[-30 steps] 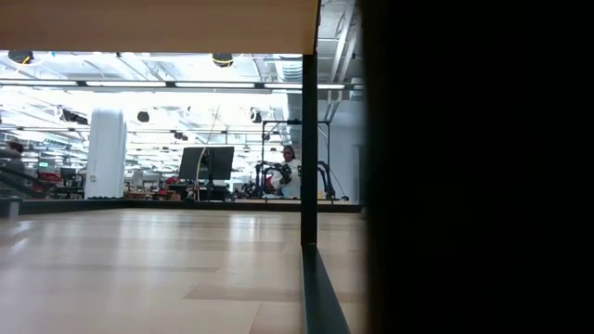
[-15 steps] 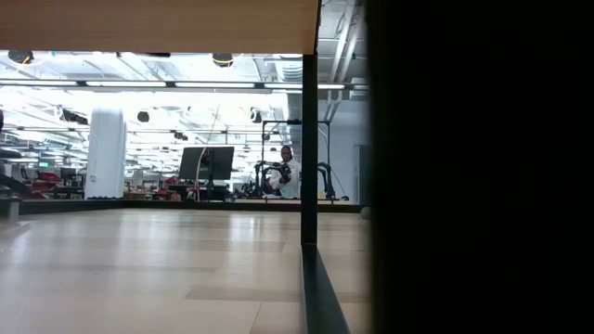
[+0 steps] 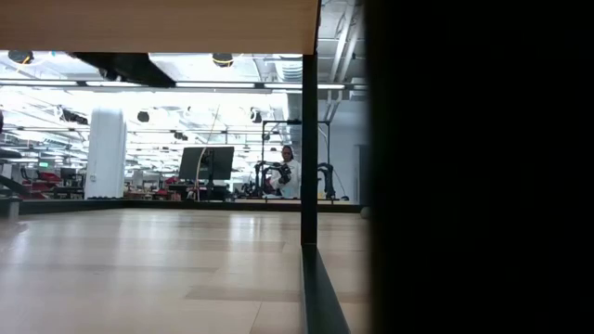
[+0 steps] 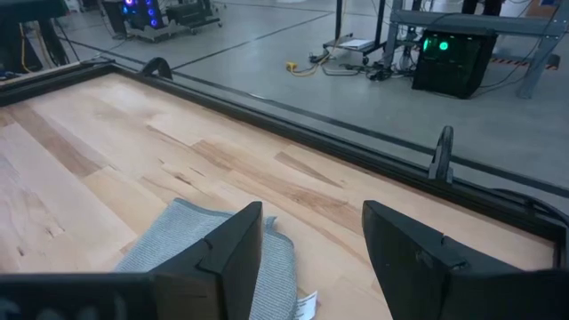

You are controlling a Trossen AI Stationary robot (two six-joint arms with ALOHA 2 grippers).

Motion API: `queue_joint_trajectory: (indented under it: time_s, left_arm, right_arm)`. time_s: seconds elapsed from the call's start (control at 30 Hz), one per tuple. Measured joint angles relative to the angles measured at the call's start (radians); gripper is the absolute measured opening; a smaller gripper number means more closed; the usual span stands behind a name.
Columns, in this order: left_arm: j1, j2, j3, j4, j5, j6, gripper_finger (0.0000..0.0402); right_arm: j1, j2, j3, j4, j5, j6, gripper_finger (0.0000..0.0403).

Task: Stack small to large cups/mugs on shelf
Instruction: Put the light green mug on the shelf

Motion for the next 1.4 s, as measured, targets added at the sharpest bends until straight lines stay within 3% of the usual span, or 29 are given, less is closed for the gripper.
queue_joint_trajectory:
  time_s: [0.2, 0.4, 0.63, 0.97, 1.2, 1.4]
  left_arm:
    - [0.000, 0.000, -0.112, 0.189, -0.003, 0.042, 0.0163]
    - [0.000, 0.000, -0.157, 0.241, -0.008, 0.046, 0.0163]
    - [0.000, 0.000, -0.164, 0.229, -0.008, 0.023, 0.0163]
    - [0.000, 0.001, -0.164, 0.216, -0.008, 0.034, 0.0163]
    - [0.000, 0.001, -0.164, 0.149, -0.009, 0.034, 0.0163]
    - [0.000, 0.001, -0.164, 0.105, -0.010, 0.015, 0.0163]
  right_arm:
    - [0.000, 0.000, 0.000, 0.000, 0.000, 0.001, 0.0216]
    - [0.000, 0.000, 0.000, 0.037, -0.007, 0.033, 0.0216]
    - [0.001, 0.015, 0.076, 0.065, -0.157, 0.061, 0.0216]
    - [0.003, 0.199, 0.366, -0.102, -0.260, 0.208, 0.0216]
    - [0.003, 0.436, 0.644, -0.379, -0.274, 0.285, 0.0216]
    - [0.003, 0.622, 0.850, -0.624, -0.398, 0.430, 0.0216]
